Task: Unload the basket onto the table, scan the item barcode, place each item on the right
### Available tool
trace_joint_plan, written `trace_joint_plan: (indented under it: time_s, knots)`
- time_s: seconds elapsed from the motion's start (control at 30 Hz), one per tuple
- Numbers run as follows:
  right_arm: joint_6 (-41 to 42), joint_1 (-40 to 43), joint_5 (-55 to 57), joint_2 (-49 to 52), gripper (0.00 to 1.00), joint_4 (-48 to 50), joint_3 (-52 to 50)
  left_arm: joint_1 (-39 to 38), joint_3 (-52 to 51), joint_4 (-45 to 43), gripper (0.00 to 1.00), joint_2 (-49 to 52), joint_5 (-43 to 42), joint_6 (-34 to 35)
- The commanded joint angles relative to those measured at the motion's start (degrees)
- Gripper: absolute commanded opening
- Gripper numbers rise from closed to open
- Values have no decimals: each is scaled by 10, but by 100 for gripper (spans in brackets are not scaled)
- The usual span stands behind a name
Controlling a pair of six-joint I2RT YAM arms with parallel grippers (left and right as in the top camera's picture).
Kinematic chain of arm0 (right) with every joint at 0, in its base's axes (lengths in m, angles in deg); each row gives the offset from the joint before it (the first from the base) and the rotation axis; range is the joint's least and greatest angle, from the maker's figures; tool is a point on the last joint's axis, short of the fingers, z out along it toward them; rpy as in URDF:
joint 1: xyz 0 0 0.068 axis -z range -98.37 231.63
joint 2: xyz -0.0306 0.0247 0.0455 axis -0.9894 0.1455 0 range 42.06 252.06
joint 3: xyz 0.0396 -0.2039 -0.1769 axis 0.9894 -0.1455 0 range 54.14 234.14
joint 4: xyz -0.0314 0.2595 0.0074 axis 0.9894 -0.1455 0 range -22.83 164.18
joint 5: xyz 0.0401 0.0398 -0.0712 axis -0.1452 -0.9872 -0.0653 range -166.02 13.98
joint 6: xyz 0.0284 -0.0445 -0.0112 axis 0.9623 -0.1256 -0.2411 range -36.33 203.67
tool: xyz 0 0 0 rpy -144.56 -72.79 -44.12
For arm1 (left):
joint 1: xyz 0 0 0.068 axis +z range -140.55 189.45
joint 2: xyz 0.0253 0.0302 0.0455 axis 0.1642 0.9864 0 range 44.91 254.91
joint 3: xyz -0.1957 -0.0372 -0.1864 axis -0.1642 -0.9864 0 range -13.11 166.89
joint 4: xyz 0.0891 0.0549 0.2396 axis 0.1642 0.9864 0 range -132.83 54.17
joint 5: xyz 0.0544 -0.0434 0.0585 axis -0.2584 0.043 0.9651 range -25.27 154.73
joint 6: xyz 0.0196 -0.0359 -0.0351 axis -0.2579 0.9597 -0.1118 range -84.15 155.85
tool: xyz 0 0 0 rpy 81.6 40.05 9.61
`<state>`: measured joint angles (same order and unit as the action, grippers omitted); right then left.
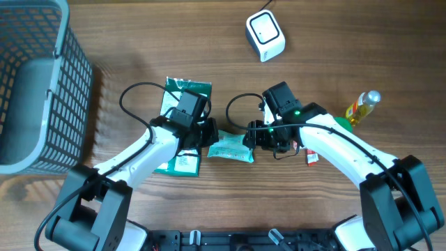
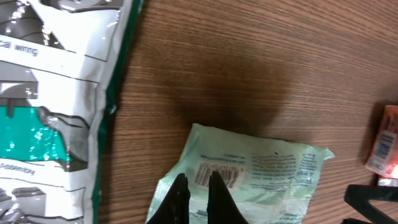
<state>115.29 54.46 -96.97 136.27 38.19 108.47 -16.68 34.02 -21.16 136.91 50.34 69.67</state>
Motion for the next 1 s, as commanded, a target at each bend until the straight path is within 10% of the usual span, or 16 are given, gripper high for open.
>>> trace_joint_plan:
  time_s: [0.0, 0.6, 0.97]
  knots:
    - [0, 1, -19, 1, 64, 2, -7, 2, -2, -3, 4, 6, -20, 14]
    - [16, 1, -36, 1, 62, 64, -61, -17, -2, -37, 4, 75, -14, 26]
    - [144, 2, -118, 1, 60, 311, -204, -17, -2, -37, 4, 98, -9, 26]
